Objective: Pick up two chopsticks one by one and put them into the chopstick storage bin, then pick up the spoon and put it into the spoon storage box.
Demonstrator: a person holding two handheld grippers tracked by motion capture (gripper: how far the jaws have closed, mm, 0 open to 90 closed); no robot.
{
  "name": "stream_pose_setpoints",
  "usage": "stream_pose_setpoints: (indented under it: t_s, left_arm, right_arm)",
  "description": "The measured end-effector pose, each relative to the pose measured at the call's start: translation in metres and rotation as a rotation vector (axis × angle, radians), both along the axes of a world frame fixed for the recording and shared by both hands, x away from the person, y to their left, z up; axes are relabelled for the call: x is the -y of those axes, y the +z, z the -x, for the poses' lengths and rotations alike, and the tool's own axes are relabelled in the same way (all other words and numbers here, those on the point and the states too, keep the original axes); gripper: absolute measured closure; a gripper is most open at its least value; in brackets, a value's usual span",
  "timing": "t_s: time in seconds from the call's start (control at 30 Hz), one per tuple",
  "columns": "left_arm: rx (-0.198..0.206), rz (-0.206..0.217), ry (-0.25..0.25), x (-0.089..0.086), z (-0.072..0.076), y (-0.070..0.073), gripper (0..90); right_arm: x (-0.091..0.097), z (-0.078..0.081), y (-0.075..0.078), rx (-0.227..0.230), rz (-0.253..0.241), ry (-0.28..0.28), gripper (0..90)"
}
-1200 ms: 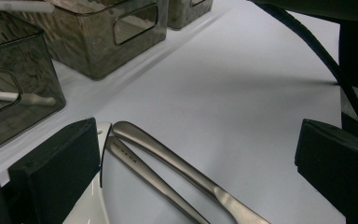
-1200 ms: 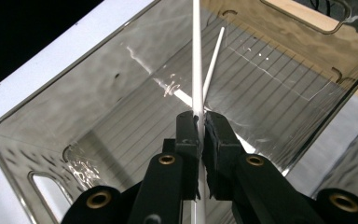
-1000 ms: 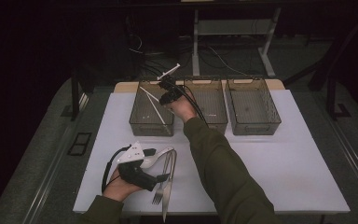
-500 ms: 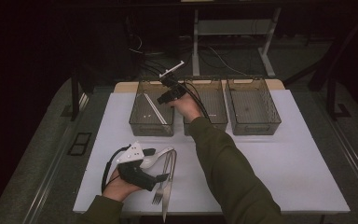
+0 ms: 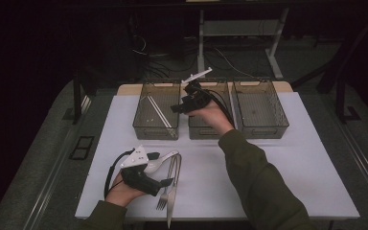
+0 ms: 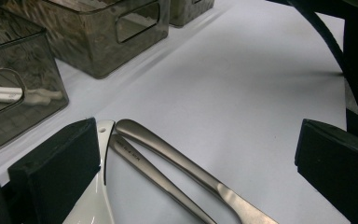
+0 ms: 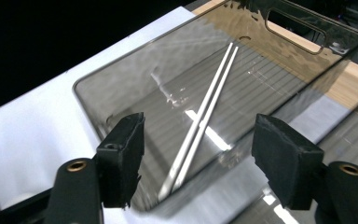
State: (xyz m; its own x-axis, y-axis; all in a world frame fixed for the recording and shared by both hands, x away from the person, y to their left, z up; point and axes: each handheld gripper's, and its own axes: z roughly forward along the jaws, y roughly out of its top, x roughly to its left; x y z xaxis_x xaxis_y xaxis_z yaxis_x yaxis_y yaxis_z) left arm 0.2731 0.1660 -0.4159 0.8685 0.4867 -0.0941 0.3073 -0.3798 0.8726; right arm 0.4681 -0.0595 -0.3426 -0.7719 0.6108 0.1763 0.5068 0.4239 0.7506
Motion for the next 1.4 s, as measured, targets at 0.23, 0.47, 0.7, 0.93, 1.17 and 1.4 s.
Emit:
stream_pose_setpoints:
  t_s: [0.23, 0.47, 0.7, 0.93, 1.17, 1.4]
  left_arm:
    - [-0.002, -0.018, 0.008, 0.0, -0.001, -0.001, 0.0]
    - [-0.007, -0.025, 0.016, 0.0, -0.001, -0.002, 0.0]
    - [-0.008, -0.027, 0.024, 0.0, -0.001, -0.002, 0.0]
    - [-0.011, -0.026, 0.028, -0.001, -0.002, -0.003, 0.0]
    - [-0.016, -0.037, 0.04, -0.002, -0.002, -0.003, 0.0]
    - [-0.011, -0.034, 0.067, -0.007, -0.002, -0.003, 2.6]
  right_arm:
    - [0.029, 0.025, -0.001, 0.033, -0.03, 0.03, 28.7]
    - [0.06, 0.053, -0.009, 0.084, -0.028, 0.019, 25.2]
    - [0.09, 0.077, -0.016, 0.112, -0.053, 0.002, 21.7]
    - [0.119, 0.102, -0.025, 0.116, -0.083, 0.002, 20.1]
    - [0.151, 0.13, -0.036, 0.107, -0.116, -0.005, 19.6]
    - [0.184, 0.154, -0.053, 0.109, -0.073, -0.057, 18.1]
